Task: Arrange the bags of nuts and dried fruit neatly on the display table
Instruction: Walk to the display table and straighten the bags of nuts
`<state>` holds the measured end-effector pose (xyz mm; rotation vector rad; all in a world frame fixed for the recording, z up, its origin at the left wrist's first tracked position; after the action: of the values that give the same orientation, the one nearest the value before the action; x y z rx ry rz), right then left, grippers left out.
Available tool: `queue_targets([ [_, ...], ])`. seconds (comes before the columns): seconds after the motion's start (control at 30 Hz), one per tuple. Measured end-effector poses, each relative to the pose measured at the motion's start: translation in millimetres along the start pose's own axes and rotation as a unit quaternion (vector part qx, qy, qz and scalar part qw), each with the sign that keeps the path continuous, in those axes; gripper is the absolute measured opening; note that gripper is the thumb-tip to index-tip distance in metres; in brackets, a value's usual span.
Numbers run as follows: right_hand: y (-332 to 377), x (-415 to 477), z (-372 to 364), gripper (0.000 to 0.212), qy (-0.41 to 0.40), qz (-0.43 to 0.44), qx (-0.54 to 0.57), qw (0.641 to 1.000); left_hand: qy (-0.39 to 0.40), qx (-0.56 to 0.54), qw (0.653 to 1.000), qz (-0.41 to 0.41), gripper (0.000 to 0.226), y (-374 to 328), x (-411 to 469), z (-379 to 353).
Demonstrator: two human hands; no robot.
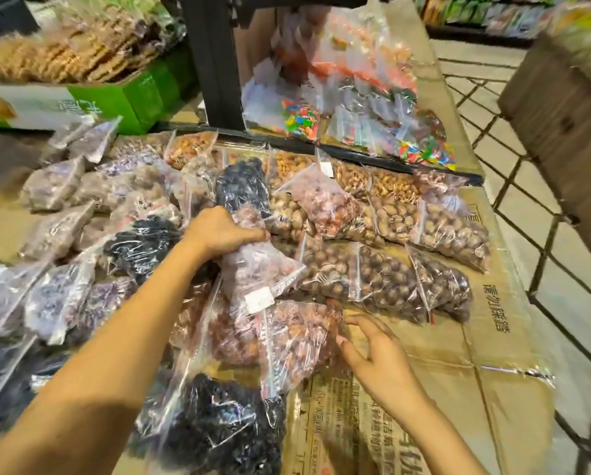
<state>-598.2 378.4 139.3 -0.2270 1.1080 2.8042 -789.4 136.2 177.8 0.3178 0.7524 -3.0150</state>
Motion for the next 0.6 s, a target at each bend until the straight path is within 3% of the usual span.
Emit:
queue_targets([
  [0.07, 11, 0, 1, 0.036, -0.017, 0.011, 0.021, 1.0, -0.099, -0.057, 0.993, -0.004, 0.063, -4, -17, 3],
  [0.13, 20, -1, 1, 0.036, -0.022, 0.016, 0.051, 0.998, -0.17, -0.137, 0.975, 0.028, 0.078, -12, -38, 6],
  [0.23, 38, 1, 1, 0.054, 0.025, -0.022, 0.163, 0.986, -0.198, -0.318, 0.921, 0.106, 0.09, -34, -72, 3],
  [0.3, 49, 9, 0, 0.075, 0.052, -0.06, 0.277, 0.958, -0.155, -0.442, 0.873, 0.139, 0.081, -47, -90, -14],
  [0.37, 55, 19, 1, 0.087, 0.045, -0.092, 0.434, 0.895, -0.101, -0.532, 0.825, 0.162, 0.092, -63, -106, -31],
  [0.43, 53, 28, 8, 0.064, 0.007, -0.111, 0.597, 0.794, -0.039, -0.586, 0.791, 0.173, 0.093, -74, -119, -49],
  [0.47, 51, 30, 16, 0.051, -0.012, -0.113, 0.637, 0.762, 0.002, -0.603, 0.779, 0.172, 0.086, -77, -125, -58],
  [0.53, 42, 30, 31, 0.051, -0.038, -0.131, 0.641, 0.755, 0.094, -0.596, 0.783, 0.153, 0.09, -76, -136, -70],
  [0.6, 24, 32, 41, 0.065, -0.043, -0.14, 0.622, 0.77, 0.123, -0.558, 0.812, 0.117, 0.102, -71, -145, -69],
])
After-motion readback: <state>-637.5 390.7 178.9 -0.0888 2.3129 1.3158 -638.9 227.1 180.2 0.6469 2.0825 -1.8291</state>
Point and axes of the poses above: each hand's wrist, its own x-axis towards the middle knuckle, its own z-axis out of the back of the hand, y = z × x, the point moved 2 cm from there along x, towards the middle knuckle, and after that the axes turned 4 degrees about -z, right-handed, at the moved point
